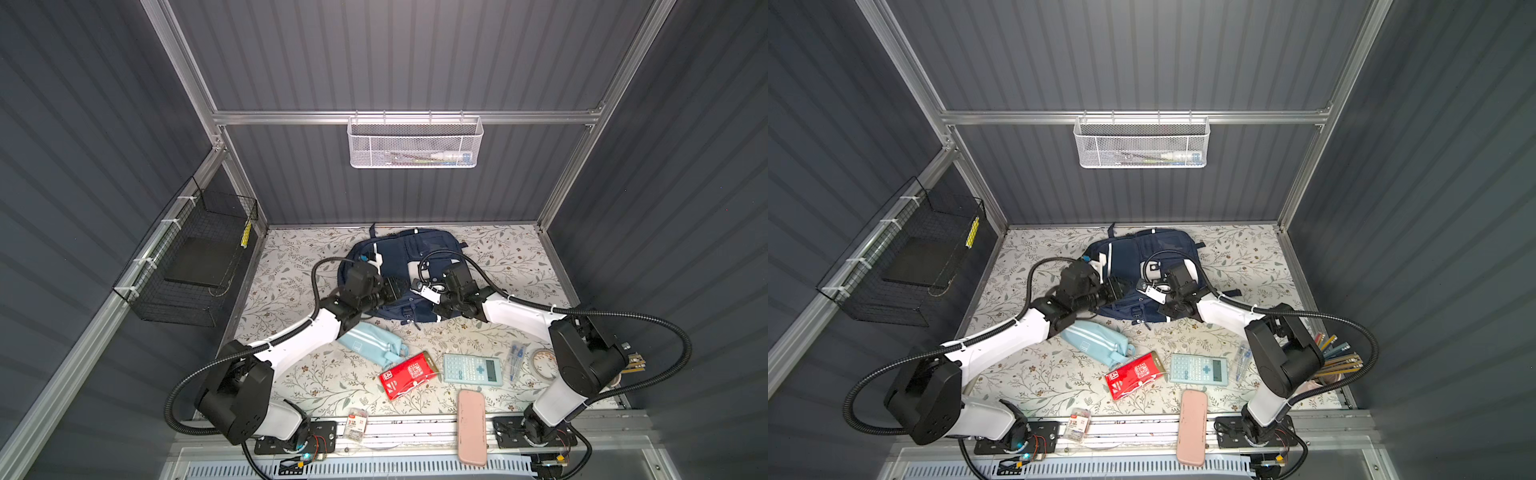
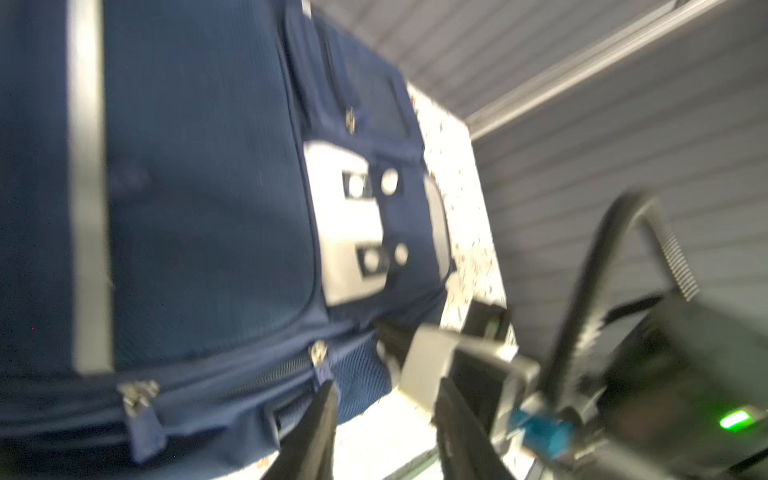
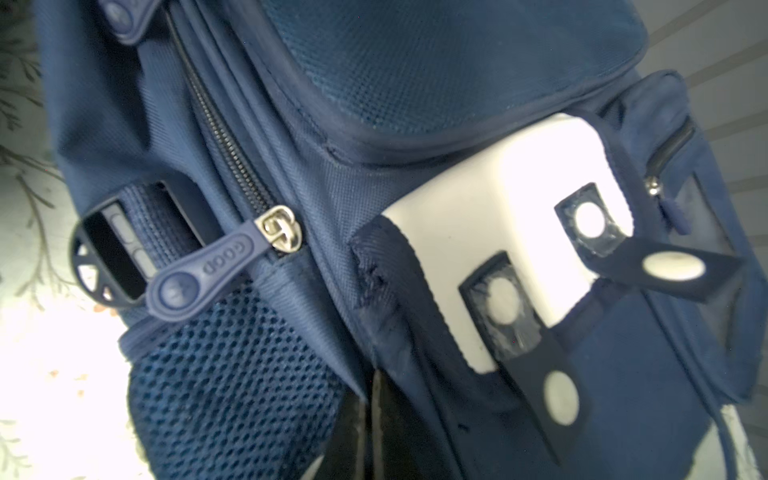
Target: Pack the student bag
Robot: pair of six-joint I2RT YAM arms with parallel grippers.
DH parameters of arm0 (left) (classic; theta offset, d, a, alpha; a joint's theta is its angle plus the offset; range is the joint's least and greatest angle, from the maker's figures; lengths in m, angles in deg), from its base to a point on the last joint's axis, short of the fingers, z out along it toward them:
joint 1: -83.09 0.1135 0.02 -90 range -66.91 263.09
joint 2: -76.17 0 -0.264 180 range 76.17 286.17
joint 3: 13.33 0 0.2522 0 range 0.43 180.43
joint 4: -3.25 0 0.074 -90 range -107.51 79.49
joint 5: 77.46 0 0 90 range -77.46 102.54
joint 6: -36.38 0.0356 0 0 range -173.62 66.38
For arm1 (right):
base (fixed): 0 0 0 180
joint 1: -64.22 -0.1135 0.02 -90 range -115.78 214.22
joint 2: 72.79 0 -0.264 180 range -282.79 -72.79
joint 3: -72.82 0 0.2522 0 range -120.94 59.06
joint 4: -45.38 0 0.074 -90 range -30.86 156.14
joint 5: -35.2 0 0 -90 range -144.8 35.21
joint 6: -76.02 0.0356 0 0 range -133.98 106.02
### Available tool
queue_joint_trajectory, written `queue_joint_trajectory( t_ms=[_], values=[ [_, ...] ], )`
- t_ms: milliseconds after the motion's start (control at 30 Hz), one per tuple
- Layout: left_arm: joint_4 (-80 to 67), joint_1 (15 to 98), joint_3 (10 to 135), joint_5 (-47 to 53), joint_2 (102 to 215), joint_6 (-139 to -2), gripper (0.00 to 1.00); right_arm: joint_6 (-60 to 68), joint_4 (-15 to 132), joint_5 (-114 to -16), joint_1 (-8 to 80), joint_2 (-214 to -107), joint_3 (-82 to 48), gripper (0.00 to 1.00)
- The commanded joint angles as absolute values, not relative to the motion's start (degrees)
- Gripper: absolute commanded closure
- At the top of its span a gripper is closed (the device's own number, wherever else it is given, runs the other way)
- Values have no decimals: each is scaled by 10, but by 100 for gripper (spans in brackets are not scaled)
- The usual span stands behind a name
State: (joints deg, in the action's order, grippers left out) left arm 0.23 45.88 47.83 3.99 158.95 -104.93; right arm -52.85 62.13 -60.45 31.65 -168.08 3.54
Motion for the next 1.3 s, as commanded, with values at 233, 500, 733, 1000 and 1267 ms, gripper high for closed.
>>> queue_joint_trajectory(
  t_ms=[233,500,733,1000,1267],
  values=[
    [78,431,478,71,1669,-1079,55,-470,619,-660,304,-1660,24,100],
    [3,405,540,112,1733,-1032,54,-460,618,-661,300,-1666,24,100],
    [-99,387,583,179,1743,-986,54,-458,613,-660,298,-1663,25,100],
    [-7,373,523,108,1763,-1089,47,-427,581,-652,295,-1660,31,100],
    [-53,365,538,108,1753,-1087,64,-417,549,-612,289,-1662,45,100]
  ],
)
